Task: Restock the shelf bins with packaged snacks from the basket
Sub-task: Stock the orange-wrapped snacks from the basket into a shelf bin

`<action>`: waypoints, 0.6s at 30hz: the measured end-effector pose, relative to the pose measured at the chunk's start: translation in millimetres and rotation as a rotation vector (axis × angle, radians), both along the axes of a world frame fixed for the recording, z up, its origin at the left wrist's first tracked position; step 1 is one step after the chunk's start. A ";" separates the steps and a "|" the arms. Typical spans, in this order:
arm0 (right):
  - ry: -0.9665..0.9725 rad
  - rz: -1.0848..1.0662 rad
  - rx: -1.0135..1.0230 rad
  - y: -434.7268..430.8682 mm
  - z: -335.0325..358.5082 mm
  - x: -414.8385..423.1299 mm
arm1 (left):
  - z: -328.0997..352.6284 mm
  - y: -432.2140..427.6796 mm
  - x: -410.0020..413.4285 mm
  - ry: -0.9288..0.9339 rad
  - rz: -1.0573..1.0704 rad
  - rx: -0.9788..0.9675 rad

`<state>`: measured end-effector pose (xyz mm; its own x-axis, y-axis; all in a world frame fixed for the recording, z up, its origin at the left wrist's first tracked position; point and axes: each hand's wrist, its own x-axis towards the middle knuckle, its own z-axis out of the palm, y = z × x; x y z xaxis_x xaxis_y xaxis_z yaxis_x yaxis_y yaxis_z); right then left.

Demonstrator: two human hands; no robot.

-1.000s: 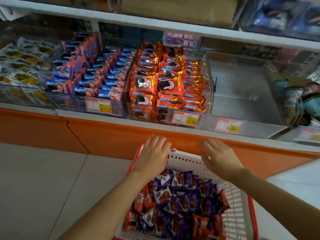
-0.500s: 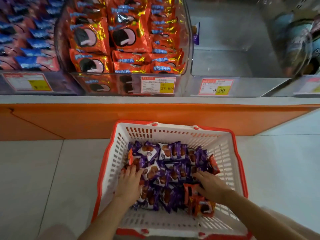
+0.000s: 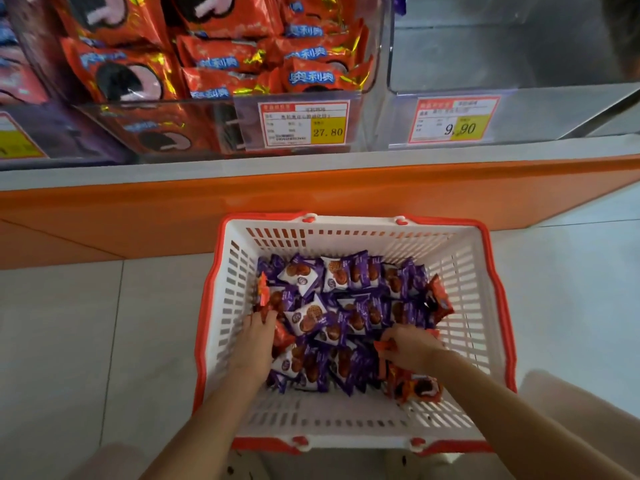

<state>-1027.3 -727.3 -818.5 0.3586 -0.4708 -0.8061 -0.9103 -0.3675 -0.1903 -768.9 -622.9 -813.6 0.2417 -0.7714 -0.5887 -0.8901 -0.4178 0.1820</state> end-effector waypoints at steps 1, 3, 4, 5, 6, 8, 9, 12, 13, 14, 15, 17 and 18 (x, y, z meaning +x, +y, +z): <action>0.001 -0.013 0.014 -1.9 1.0 -0.5 | 2.1 -0.6 1.1 0.006 -0.009 -0.004; 0.009 -0.009 0.003 -4.7 3.1 -2.6 | 6.9 -1.6 3.1 -0.008 -0.052 -0.025; 0.009 -0.003 -0.016 -5.9 5.1 -3.1 | 10.5 -2.4 3.9 -0.028 -0.077 -0.048; 0.001 -0.005 -0.040 -6.6 7.6 -3.5 | 14.7 -3.1 4.3 -0.052 -0.106 -0.068; -0.013 -0.013 -0.063 -7.3 10.0 -3.8 | 18.7 -3.7 4.6 -0.074 -0.134 -0.090; -0.051 -0.015 -0.107 -8.8 16.0 -3.7 | 25.7 -3.1 4.4 -0.109 -0.201 -0.116; -0.069 0.004 -0.133 -9.4 20.1 -2.9 | 28.1 -2.2 4.4 -0.119 -0.235 -0.120; -0.124 0.027 -0.214 -14.3 37.9 2.6 | 32.7 -2.3 4.9 -0.098 -0.262 -0.147; -0.160 -0.001 -0.230 -17.0 43.8 5.5 | 35.4 -4.3 4.6 -0.081 -0.262 -0.164; -0.194 -0.033 -0.238 -19.4 50.6 9.0 | 39.2 -6.2 4.0 -0.051 -0.254 -0.184; -0.232 -0.060 -0.245 -22.3 58.0 12.6 | 43.5 -8.5 2.9 -0.009 -0.225 -0.216; -0.314 -0.115 -0.250 -27.6 73.5 20.0 | 57.0 -13.0 -0.2 0.073 -0.125 -0.304; -0.368 -0.160 -0.236 -29.1 81.3 23.7 | 64.5 -15.2 -1.9 0.097 -0.079 -0.349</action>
<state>-1003.7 -756.4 -737.2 0.5082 -0.6989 -0.5032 -0.8470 -0.2999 -0.4389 -770.8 -638.1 -749.1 0.1296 -0.9437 -0.3043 -0.8887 -0.2467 0.3865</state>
